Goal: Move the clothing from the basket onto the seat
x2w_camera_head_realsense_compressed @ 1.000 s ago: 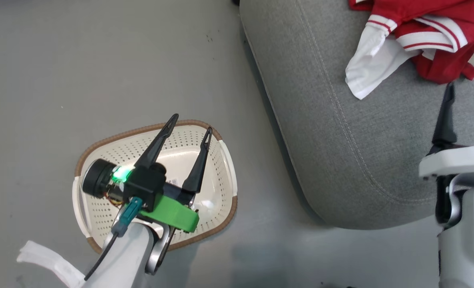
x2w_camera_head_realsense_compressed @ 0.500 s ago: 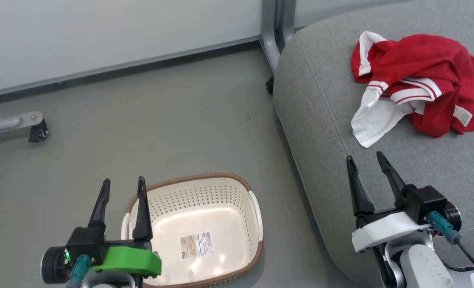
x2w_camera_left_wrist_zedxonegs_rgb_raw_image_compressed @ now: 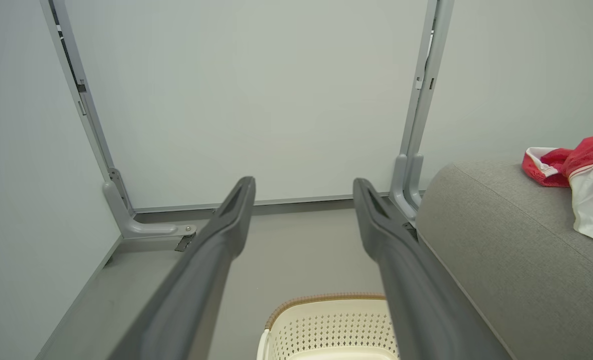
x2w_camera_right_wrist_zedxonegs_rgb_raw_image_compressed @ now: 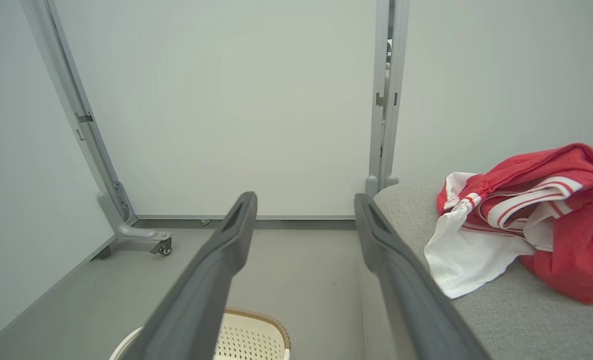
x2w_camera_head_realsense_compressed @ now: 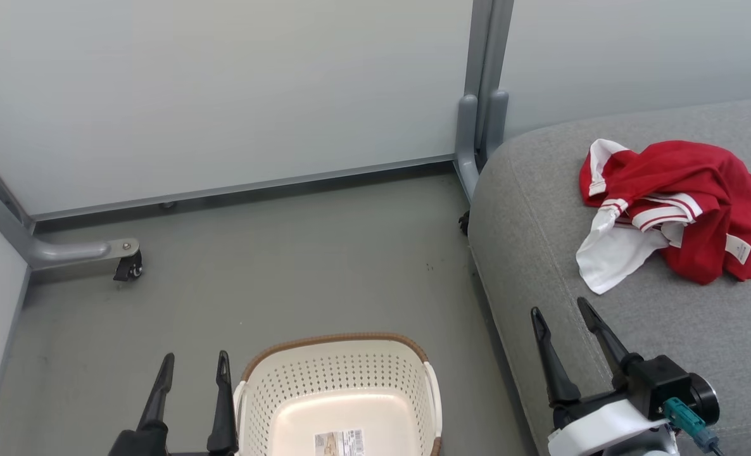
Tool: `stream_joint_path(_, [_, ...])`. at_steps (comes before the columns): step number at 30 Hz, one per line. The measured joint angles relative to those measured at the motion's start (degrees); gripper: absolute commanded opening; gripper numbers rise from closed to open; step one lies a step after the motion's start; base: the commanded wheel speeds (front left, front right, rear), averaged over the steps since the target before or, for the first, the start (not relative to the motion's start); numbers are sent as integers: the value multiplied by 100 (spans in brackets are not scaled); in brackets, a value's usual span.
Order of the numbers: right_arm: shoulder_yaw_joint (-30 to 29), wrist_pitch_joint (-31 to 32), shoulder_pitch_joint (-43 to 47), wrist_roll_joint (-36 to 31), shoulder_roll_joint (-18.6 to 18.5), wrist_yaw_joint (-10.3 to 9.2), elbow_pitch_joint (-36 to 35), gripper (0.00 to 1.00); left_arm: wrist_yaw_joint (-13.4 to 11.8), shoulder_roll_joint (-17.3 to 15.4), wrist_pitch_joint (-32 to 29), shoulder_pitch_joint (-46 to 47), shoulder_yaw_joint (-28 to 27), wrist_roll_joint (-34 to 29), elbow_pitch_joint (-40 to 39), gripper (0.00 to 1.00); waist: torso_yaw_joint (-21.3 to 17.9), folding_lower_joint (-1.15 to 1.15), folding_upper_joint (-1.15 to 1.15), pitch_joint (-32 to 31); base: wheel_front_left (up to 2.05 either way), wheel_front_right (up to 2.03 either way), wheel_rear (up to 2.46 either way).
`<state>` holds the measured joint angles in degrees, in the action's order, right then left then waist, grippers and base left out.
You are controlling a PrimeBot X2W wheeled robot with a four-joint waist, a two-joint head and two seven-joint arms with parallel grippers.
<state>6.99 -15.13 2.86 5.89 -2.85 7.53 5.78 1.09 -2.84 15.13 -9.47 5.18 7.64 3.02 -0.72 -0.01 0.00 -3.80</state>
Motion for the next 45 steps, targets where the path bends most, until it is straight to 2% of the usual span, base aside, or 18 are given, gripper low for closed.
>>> stream_joint_path(25, [24,0,268,-5,-10,0,138,100,21,3,0,-161,159,-22,274,100,-80,0,0,-338,0,0,0])
stream_joint_path(26, [22,0,269,-5,-12,0,138,0,1,3,0,-161,177,-78,275,0,-80,0,0,-339,0,0,0])
stream_joint_path(32, [37,31,392,166,7,0,357,0,0,14,-45,-175,211,64,505,0,-79,0,0,-328,0,0,0])
stream_joint_path(45, [-96,310,240,1696,-51,0,441,0,100,10,-367,-9,26,1539,638,0,-63,0,0,-251,0,0,0])
